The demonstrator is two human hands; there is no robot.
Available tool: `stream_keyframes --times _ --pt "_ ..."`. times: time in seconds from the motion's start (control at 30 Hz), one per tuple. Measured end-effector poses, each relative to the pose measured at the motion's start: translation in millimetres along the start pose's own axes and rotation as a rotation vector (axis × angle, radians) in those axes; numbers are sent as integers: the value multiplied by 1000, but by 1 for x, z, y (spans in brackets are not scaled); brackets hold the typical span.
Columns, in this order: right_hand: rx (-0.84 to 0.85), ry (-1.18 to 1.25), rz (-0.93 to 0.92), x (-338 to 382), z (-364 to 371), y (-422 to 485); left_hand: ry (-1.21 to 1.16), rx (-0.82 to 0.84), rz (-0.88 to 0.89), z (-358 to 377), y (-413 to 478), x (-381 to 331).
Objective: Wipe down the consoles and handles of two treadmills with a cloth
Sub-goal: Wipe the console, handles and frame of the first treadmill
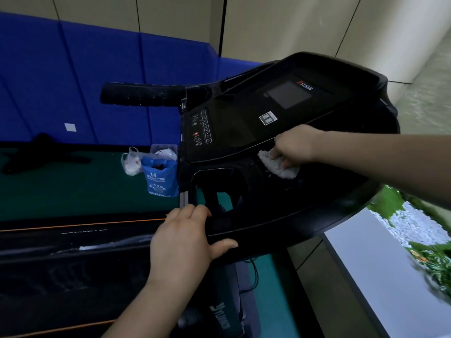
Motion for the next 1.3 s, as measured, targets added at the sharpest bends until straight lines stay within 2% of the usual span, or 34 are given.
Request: stream_keyframes --times 0.2,0.3,0.43,0.53,0.77,0.87,1.07,1.17,1.3 --pt "35 159 228 -71 17 -33 6 2 6 -1 0 -1" --pt "9 150 257 -63 12 -33 22 23 4 -2 1 -1" --pt "-154 -15 179 -5 5 -5 25 31 -7 -1 2 -1" --pt "-165 -50 99 21 -1 15 10 24 -11 -1 2 0" --pt "-12 -28 104 -22 0 -16 19 24 -4 -2 2 -1" --pt "-36 -43 140 -30 1 -22 20 28 1 -3 2 -1" --pt "-169 -108 107 17 -5 9 31 37 -4 -4 2 -2" --pt "-145 -85 89 21 -1 16 20 36 -6 -5 1 -2" --pt "-67 -89 74 -23 6 -8 22 46 -4 -6 2 -3"
Point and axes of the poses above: each hand's wrist, its own y-axis towards the middle knuckle, its own z-axis out of the palm, x = y × z, the point moved 2 cm from there along y, towards the middle knuckle, and after that the axes turned 11 degrees about x, right-handed, at the moved point
